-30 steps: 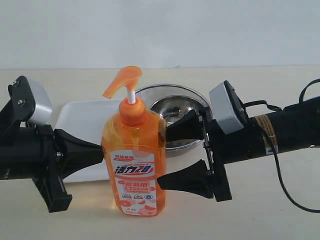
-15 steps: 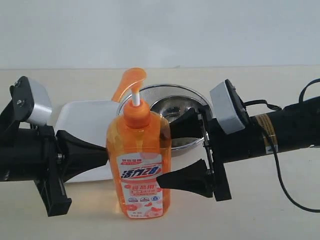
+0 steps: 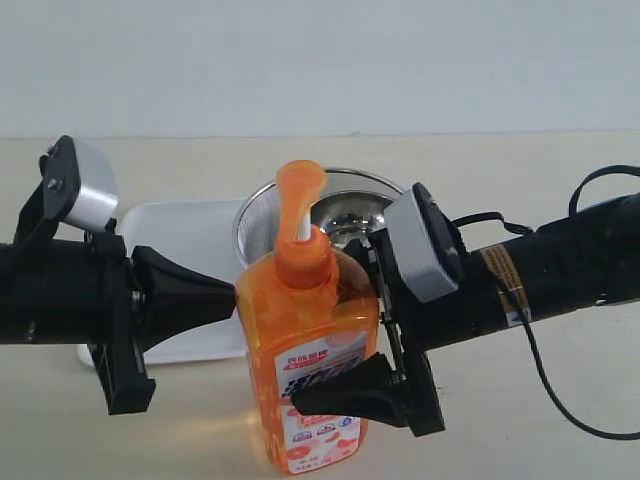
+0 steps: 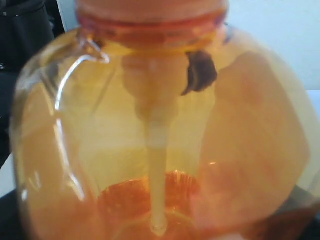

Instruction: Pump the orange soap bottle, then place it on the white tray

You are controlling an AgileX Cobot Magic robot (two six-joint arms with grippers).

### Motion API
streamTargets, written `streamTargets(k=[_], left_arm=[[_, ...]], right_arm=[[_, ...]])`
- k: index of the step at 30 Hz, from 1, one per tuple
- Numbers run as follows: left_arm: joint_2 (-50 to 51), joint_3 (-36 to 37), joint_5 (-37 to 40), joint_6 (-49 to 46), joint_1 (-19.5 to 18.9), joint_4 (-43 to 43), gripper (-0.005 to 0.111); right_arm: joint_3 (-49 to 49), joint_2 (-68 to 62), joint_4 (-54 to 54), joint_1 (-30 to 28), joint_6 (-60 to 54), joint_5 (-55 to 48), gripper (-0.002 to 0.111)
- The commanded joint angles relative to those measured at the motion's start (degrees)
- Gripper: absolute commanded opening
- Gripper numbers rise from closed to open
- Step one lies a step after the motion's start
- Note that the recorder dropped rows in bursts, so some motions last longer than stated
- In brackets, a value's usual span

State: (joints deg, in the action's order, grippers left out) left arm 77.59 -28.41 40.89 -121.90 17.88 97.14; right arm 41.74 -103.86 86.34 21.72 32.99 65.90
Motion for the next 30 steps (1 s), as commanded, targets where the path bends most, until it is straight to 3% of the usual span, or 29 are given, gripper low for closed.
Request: streamTargets(k=[1,30], left_arm=[[0.7,-0.3,1.5,-0.2,1.9,0.5,0.005],[0.7,-0.3,-0.6,-0.2,2.2,2.4,0.005]], right_arm=[[0.2,-0.1,-0.7,0.2,0.6,0.0,0.082],[0.2,-0.1,-0.7,0.2,2.7,-0.7,0.082]])
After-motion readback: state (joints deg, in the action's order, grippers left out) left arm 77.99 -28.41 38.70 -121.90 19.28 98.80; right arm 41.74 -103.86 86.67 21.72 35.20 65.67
